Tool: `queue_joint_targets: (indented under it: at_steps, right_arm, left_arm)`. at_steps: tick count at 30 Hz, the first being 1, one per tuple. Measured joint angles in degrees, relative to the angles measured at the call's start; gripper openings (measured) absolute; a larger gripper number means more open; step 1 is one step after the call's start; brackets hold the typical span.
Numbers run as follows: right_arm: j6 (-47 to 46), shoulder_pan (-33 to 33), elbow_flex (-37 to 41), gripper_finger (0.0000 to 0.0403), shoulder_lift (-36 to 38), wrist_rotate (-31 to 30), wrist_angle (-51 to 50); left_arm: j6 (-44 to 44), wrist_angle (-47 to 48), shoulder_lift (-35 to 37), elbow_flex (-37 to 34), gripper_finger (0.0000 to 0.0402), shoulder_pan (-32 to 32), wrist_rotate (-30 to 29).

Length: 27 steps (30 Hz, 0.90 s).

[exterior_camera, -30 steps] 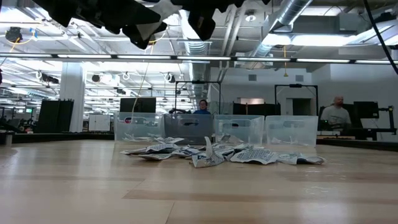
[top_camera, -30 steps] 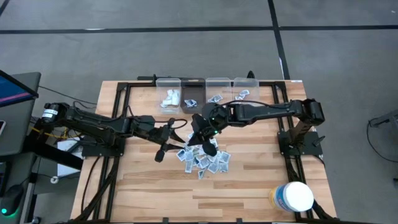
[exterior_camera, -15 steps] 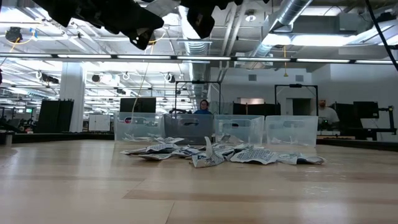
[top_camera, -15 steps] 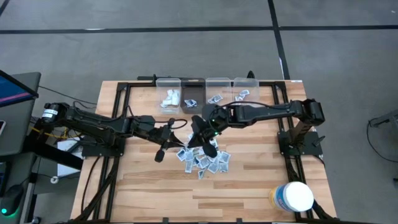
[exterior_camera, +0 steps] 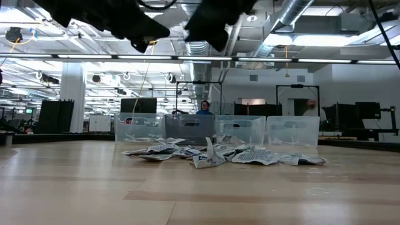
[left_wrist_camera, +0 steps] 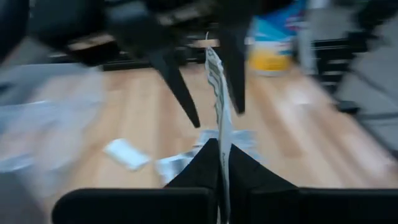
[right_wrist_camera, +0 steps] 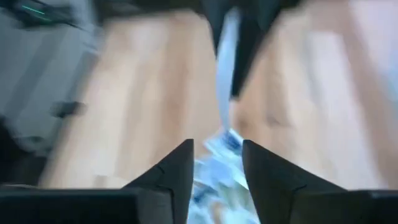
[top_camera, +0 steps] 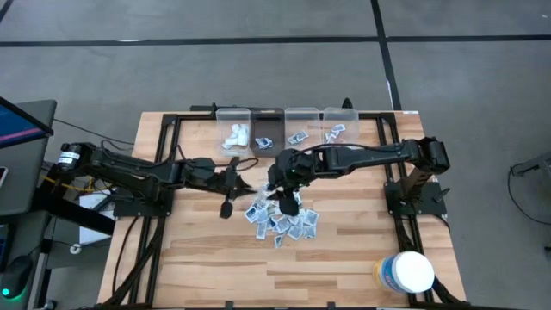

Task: Pick & Place First Aid Supplies
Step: Put the bandage into the left transparent bin

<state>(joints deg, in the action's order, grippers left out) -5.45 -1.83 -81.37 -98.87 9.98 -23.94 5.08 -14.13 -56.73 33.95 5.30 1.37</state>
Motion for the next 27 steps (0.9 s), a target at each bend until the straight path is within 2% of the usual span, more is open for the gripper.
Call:
queue_joint_targets:
  at_steps: [4,8,9,11,13,19,23,27]
  right_arm:
    - [-0.1,0.8,0.0,0.0149,0.0,-10.5,-5.7]
    - [-0.1,2.1,0.0,0.0148,0.0,-16.2,-9.0]
    - [-0.1,2.5,0.0,0.0145,0.0,-17.2,-9.6]
    - [0.0,3.4,0.0,0.0139,0.0,-18.4,-10.5]
    - [0.3,4.4,0.0,0.0133,0.0,-19.2,-10.8]
    - [6.0,7.7,0.0,0.0117,0.0,-19.3,-10.9]
    - [10.0,10.3,0.0,0.0114,0.0,-19.1,-11.2]
    - [14.1,13.0,0.0,0.0113,0.0,-19.1,-11.5]
  left_arm:
    - [0.0,0.1,0.0,0.0,0.0007,-0.6,-13.0]
    - [-4.8,0.8,0.0,0.0,0.0007,-1.7,-29.8]
    - [-7.6,1.3,0.0,0.1,0.0007,-2.5,-32.8]
    - [-12.5,2.6,0.0,0.1,0.0007,-5.1,-34.7]
    - [-16.0,4.0,0.0,0.1,0.0007,-9.0,-32.9]
    - [-21.0,5.5,-3.0,0.1,0.0008,-24.2,-20.4]
    - [-23.5,5.4,-7.6,0.1,0.0008,-33.9,-11.4]
    - [-23.6,4.8,-12.7,0.1,0.0008,-40.7,-5.4]
